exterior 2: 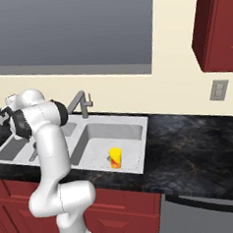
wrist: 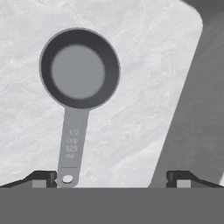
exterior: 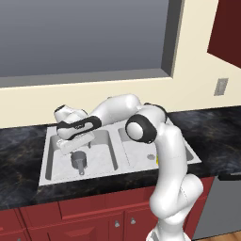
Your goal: Move any existing items from the left basin to the right basin for drying. Then move the measuring cup from the counter to the left basin of the sink for washing.
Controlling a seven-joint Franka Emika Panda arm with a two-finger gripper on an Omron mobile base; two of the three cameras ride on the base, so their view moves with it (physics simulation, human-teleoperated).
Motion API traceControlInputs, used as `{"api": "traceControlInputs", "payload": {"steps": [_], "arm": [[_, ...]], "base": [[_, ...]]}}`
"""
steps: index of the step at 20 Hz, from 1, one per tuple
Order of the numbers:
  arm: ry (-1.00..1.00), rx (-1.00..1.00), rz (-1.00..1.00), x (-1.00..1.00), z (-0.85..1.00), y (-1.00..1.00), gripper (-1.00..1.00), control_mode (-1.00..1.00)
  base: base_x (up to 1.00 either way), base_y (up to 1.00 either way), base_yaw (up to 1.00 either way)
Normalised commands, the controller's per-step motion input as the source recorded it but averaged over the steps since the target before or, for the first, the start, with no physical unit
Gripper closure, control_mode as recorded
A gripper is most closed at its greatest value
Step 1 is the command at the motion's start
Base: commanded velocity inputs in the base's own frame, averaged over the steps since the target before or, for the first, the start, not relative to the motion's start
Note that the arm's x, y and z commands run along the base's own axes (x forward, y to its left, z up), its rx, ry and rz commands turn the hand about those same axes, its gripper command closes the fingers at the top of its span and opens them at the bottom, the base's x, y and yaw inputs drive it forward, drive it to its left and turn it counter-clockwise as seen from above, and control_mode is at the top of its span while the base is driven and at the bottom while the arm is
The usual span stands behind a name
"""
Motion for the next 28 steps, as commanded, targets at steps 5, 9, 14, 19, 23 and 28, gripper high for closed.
{"api": "traceControlInputs", "payload": {"steps": [5, 9, 14, 19, 23, 28], "arm": [[0.0, 0.0, -0.03, -0.27, 0.34, 0.0, -1.0, -1.0], [0.0, 0.0, -0.03, -0.36, 0.36, 0.0, -1.0, -1.0], [-0.01, 0.0, -0.02, -0.49, 0.39, 0.0, -1.0, -1.0], [-0.02, 0.0, -0.02, -0.58, 0.38, 0.0, -1.0, -1.0], [-0.02, 0.0, -0.01, -0.6, 0.39, 0.0, -1.0, -1.0], [-0.02, 0.0, -0.01, -0.62, 0.4, 0.0, -1.0, -1.0]], "base": [[0.0, 0.0, 0.0], [0.0, 0.0, 0.0], [0.0, 0.0, 0.0], [0.0, 0.0, 0.0], [0.0, 0.0, 0.0], [0.0, 0.0, 0.0]]}}
